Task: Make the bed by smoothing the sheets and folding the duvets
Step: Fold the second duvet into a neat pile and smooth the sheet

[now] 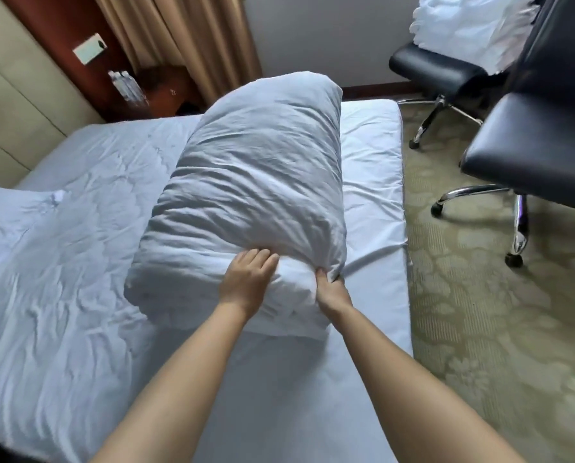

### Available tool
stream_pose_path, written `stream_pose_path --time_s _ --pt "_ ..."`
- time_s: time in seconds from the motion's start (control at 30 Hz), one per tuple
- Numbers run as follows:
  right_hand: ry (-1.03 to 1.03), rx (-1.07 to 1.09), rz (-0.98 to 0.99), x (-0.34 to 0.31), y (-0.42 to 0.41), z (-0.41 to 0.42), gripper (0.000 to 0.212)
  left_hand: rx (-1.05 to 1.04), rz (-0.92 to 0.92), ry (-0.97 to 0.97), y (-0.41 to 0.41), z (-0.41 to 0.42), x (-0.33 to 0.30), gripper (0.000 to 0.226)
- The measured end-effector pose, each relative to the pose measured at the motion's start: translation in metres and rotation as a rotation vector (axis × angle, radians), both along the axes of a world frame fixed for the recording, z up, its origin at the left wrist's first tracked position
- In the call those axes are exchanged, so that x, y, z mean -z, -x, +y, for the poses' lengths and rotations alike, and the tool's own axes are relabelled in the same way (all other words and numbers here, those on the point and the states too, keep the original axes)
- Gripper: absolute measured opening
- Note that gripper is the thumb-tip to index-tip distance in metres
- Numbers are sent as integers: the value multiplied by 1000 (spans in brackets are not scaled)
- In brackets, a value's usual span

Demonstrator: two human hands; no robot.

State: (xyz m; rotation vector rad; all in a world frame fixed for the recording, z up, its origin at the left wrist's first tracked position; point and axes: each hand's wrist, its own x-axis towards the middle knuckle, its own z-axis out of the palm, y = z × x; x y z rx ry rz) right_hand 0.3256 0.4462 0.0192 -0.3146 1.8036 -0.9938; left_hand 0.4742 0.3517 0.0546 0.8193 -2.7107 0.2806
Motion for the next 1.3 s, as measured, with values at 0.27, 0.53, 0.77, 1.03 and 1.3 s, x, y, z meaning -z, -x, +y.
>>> stream_pose_path --time_s 0.27,0.53,0.77,1.03,1.3 --pt "13 152 92 -4 -31 -4 70 -160 -104 -3 -95 -4 8 78" --pt "-122 427 5 9 -97 2 75 -113 -118 15 -163 -15 33 78" --pt "7 425 77 24 -202 -22 50 -63 -159 -63 -246 -46 67 35" --pt "215 676 -353 51 -248 -77 42 117 -302 -86 -271 -70 123 34" --pt "415 724 -458 59 -234 -92 2 38 -187 -101 -255 -72 143 45"
